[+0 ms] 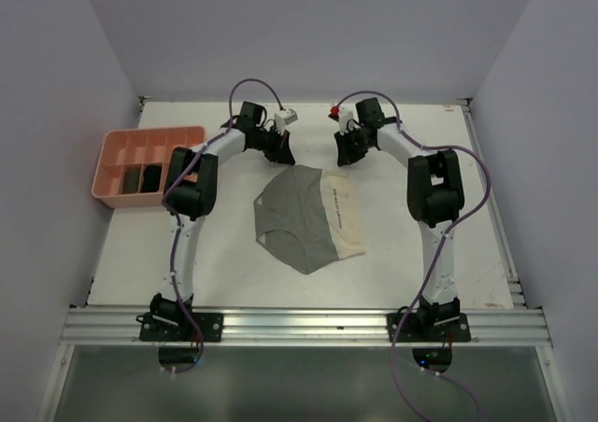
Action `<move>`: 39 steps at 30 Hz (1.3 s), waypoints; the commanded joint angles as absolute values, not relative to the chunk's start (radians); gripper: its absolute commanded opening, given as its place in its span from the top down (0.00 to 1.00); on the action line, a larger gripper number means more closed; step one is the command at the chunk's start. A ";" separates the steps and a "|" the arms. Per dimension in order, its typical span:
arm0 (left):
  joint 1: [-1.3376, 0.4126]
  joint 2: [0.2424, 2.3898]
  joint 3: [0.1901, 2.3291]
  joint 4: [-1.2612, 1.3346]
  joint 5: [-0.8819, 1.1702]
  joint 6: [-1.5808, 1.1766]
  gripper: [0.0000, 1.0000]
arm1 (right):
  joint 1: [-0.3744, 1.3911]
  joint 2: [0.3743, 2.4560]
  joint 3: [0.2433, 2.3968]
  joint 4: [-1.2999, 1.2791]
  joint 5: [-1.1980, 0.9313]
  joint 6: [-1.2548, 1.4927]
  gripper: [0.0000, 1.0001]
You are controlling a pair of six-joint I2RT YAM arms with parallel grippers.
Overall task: Roll the underwear
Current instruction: Fold the underwear
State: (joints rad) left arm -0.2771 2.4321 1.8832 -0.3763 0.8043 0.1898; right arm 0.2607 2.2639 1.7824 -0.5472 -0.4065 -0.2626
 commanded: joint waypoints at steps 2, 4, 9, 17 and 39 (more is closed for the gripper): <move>-0.273 2.491 1.977 -0.414 0.767 0.172 1.00 | 0.258 2.261 1.888 -0.557 -0.350 -0.252 1.00; -0.273 2.487 1.983 -0.414 0.770 0.182 1.00 | 0.258 2.250 1.897 -0.568 -0.350 -0.250 1.00; -0.273 2.470 1.973 -0.440 0.784 0.212 0.83 | 0.258 2.214 1.870 -0.598 -0.388 -0.265 0.51; -0.272 2.419 1.902 -0.413 0.784 0.229 0.49 | 0.252 2.189 1.815 -0.611 -0.431 -0.339 0.43; -0.279 2.476 1.910 -0.465 0.808 0.273 0.46 | 0.253 2.230 1.752 -0.643 -0.431 -0.449 0.74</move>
